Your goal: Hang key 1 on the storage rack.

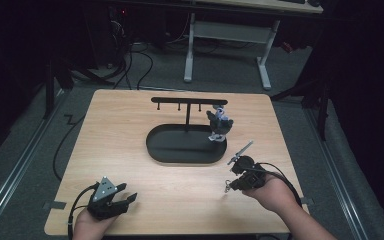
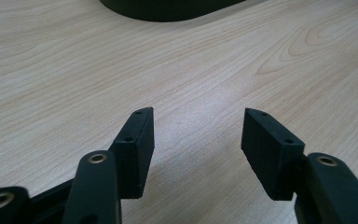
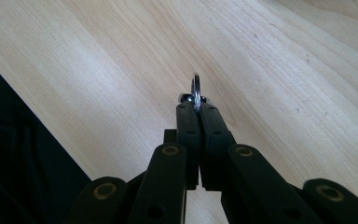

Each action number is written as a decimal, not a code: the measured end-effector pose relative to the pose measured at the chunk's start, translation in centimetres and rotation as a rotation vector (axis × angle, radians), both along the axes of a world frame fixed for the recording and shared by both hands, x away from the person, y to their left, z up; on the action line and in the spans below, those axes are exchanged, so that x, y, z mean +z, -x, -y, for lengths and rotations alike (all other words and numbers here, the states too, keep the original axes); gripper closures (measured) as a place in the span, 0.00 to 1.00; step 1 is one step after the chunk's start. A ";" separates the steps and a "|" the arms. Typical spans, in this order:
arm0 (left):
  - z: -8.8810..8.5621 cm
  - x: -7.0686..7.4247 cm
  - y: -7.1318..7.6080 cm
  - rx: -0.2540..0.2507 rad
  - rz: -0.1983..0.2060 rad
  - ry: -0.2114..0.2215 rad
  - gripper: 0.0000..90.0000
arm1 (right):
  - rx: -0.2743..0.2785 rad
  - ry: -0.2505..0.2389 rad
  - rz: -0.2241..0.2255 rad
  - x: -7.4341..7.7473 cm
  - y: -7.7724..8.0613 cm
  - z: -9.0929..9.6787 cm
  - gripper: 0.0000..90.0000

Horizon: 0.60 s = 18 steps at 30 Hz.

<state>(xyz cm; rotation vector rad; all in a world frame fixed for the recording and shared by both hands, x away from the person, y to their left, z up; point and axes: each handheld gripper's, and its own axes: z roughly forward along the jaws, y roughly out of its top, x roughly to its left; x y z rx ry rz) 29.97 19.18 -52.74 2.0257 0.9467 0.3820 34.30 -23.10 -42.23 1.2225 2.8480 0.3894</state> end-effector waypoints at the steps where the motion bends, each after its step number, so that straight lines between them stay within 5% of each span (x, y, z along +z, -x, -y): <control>1: 0.0 0.0 0.0 0.000 0.000 0.000 0.50 | 0.006 -0.003 0.002 0.1 -0.1 0.1 0.99; 11: 0.0 0.0 0.1 0.000 0.006 0.005 0.50 | -0.031 0.001 -0.016 1.4 -0.4 0.1 0.99; 18: 0.0 0.1 0.1 -0.004 0.009 0.007 0.50 | -0.007 0.003 0.002 2.0 -0.8 -0.1 0.99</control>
